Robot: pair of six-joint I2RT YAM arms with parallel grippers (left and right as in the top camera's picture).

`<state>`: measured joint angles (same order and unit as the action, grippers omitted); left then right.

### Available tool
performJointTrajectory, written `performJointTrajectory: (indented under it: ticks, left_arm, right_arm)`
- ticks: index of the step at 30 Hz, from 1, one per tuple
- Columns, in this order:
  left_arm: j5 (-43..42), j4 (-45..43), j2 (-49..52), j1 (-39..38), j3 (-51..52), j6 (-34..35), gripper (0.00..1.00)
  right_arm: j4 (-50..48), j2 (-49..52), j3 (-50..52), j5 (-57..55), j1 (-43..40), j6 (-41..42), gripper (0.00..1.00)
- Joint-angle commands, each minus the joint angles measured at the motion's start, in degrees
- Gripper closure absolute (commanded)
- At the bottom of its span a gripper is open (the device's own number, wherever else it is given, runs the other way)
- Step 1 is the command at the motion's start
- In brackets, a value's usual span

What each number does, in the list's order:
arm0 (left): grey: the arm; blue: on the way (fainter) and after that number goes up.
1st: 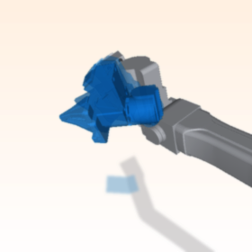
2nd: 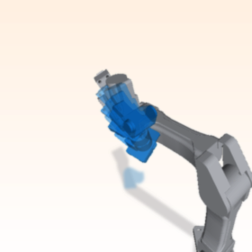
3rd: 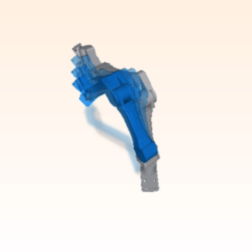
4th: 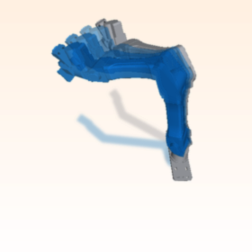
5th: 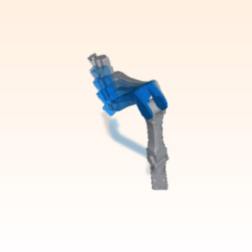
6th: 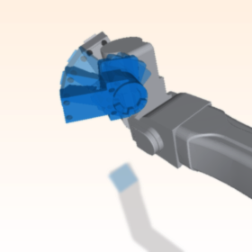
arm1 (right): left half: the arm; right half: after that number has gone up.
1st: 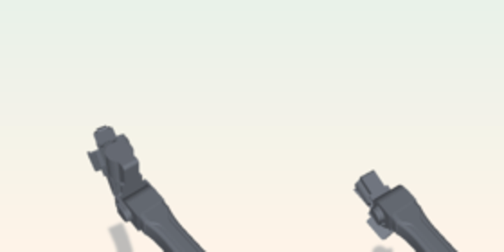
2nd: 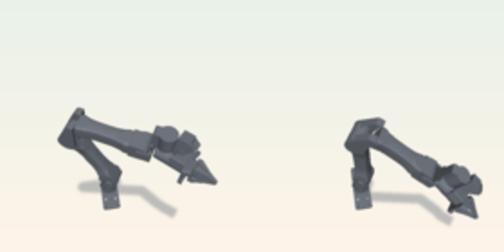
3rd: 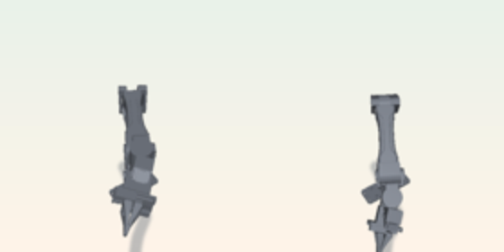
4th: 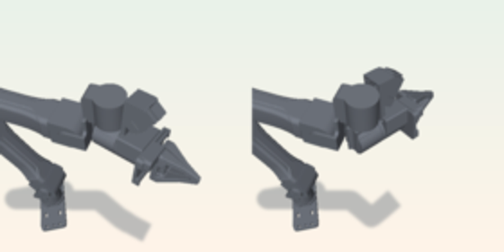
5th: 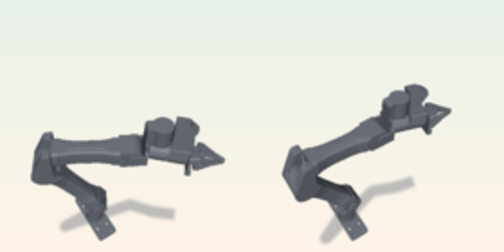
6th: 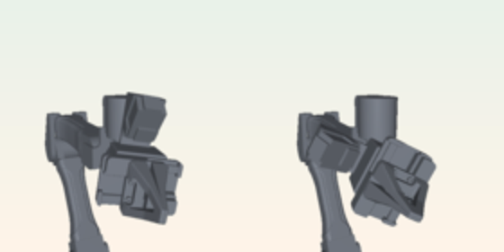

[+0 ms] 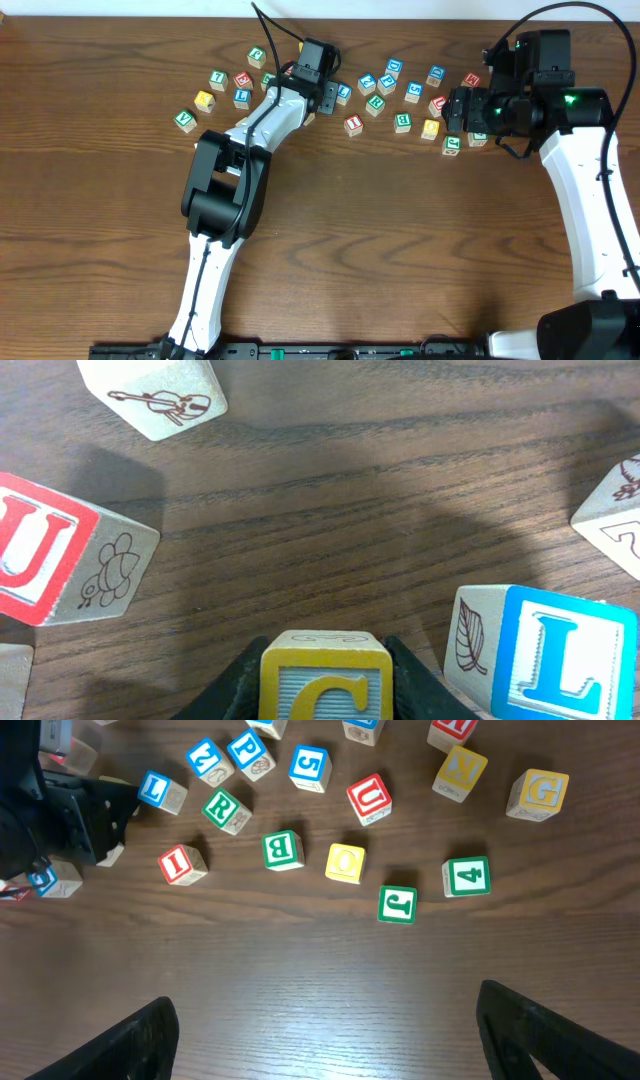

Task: Spell out CORL
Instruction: 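Close the left gripper on the yellow C block and lift, then carry the C block toward the table center with the left gripper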

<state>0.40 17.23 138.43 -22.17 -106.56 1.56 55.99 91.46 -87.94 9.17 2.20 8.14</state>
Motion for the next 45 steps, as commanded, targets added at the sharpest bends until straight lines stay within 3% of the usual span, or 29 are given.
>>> performJointTrajectory:
  ticks: [1,13,25,32,39,45]
  left_arm:
    - [0.8,-0.3,-0.3,0.2,0.6,0.0,0.7]
    - [5.2,3.8,-13.1,0.2,0.5,0.1,0.71]
    - [4.6,33.7,-34.2,-3.9,0.5,11.5,0.74]
    - [4.6,46.0,-36.3,-9.1,1.6,21.2,0.78]
    - [4.6,41.1,-36.2,-13.6,14.8,27.1,0.79]
    - [4.8,25.8,-36.2,-13.1,28.7,28.4,0.79]
  right_arm:
    - [0.0,-0.3,0.4,-0.3,-0.2,0.6,0.1]
    - [0.0,-0.3,0.4,-0.3,-0.3,0.6,0.09]
    - [0.0,-0.3,0.4,-0.3,-0.3,0.6,0.08]
    - [0.0,-0.3,0.4,-0.3,-0.3,0.6,0.07]
    - [0.0,-0.3,0.4,-0.3,-0.3,0.5,0.06]
    - [0.0,-0.3,0.4,-0.3,-0.3,0.5,0.06]
